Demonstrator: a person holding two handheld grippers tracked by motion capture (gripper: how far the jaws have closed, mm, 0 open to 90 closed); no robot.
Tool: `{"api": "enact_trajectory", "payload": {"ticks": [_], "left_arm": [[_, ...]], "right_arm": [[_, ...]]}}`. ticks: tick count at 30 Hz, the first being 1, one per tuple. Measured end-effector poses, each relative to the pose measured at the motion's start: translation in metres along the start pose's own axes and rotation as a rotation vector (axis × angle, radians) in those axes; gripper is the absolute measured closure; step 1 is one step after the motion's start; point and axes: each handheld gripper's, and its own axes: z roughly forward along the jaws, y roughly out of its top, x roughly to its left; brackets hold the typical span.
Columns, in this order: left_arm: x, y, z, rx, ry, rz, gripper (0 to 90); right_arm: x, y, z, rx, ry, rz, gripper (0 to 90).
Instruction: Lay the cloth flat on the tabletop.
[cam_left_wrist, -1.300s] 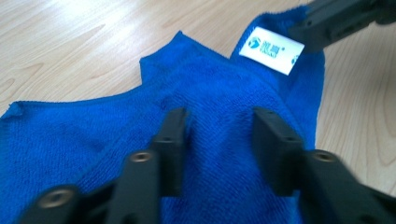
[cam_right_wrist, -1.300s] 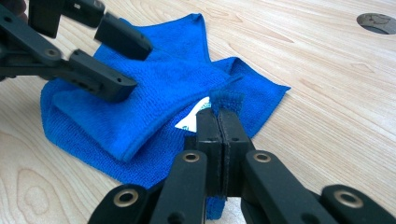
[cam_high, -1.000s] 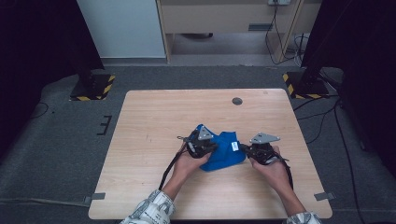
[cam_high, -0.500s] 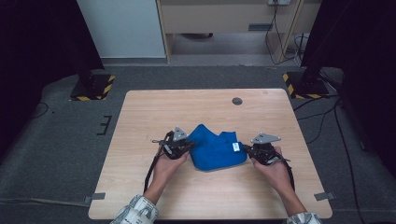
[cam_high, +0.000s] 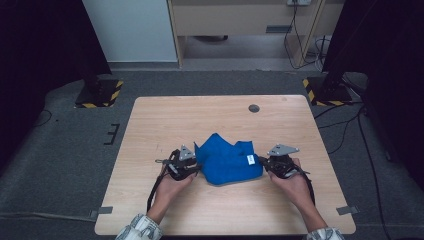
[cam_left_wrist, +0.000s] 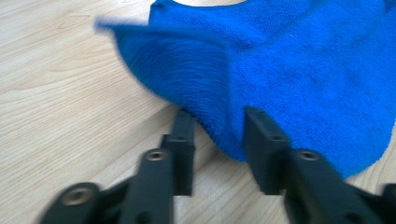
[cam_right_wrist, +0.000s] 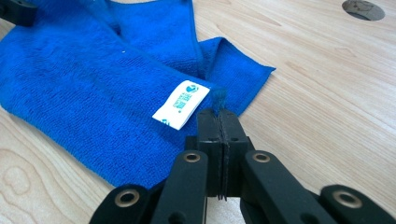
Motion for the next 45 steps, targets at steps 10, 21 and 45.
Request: {"api": "enact_trajectory", "payload": {"ticks": [10,21,45], "left_arm": [[0.008,-0.010,-0.015,-0.055,0.004,-0.016,45.1],[0.034,-0.008,-0.018,-0.117,0.036,-0.050,44.1],[0.030,0.003,0.035,-0.031,0.019,-0.060,34.2]], "right_arm": [[-0.001,-0.002,-0.001,0.002,0.002,0.003,89.8],[-0.008,-0.003,0.001,0.016,-0.048,0.016,89.7],[-0.015,-0.008,0.001,0.045,-0.068,0.034,89.6]]}}
